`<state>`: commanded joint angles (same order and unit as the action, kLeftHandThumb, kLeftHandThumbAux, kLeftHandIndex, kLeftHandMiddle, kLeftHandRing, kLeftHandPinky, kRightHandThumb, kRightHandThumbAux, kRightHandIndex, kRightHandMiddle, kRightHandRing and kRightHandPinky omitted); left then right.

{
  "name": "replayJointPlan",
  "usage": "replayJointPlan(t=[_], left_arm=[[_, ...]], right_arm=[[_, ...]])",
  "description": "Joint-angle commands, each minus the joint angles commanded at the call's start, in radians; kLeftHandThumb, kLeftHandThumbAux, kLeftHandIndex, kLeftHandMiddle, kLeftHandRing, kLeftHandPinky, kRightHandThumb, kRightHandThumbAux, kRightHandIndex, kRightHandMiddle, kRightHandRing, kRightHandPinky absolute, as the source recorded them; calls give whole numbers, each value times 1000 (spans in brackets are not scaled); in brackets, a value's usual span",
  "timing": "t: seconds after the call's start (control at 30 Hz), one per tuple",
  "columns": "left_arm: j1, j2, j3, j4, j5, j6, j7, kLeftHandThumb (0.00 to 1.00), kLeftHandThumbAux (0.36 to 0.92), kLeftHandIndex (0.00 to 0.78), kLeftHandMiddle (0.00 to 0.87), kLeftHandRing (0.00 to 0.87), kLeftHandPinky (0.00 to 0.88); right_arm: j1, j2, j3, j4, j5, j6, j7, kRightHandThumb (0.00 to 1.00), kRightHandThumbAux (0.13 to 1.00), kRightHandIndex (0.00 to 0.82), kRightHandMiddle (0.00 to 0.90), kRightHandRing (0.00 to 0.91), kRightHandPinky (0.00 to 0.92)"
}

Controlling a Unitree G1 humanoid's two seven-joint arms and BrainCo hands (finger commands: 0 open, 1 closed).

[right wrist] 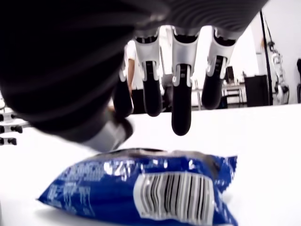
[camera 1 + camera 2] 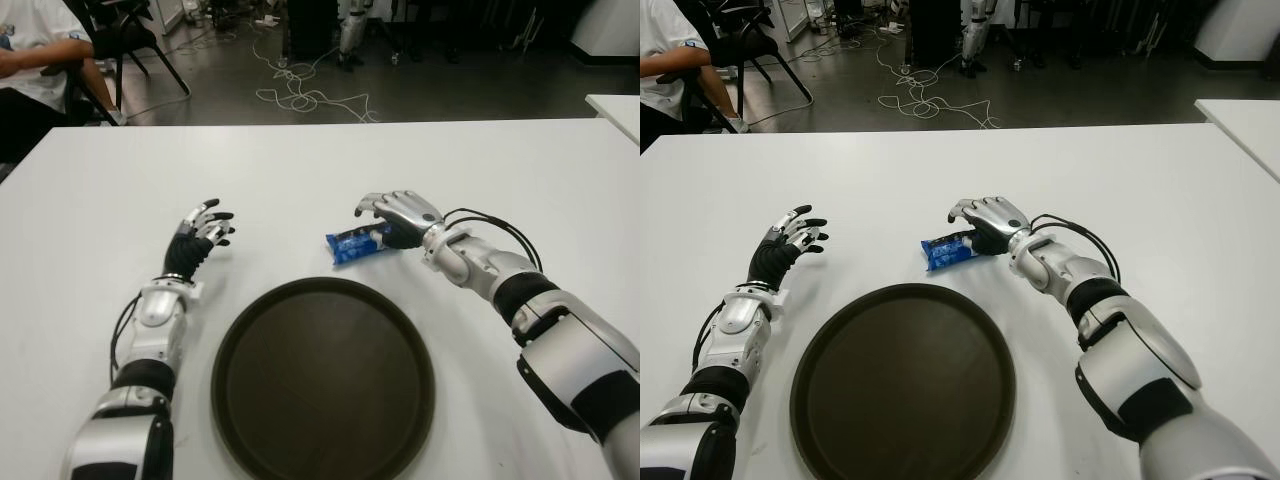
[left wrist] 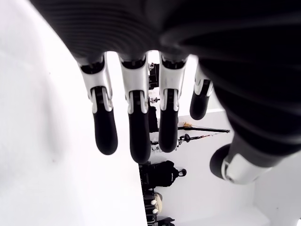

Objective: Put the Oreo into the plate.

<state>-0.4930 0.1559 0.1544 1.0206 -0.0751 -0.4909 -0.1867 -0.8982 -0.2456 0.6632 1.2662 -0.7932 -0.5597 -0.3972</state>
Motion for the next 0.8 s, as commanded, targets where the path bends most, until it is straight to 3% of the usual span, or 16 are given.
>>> replayJointPlan(t=[0.43, 0.8], left_arm=[[2, -5, 5, -4, -5, 0, 2, 250, 612, 170, 311, 341, 387], [0, -3, 0, 0, 6, 3, 12, 217, 602, 179, 310, 336, 381]], right_arm=[[4, -6, -1, -2, 1, -28, -51, 690, 724, 433, 757, 763, 759], [7, -6, -7, -1, 6, -39, -78, 690, 724, 433, 763, 769, 770]])
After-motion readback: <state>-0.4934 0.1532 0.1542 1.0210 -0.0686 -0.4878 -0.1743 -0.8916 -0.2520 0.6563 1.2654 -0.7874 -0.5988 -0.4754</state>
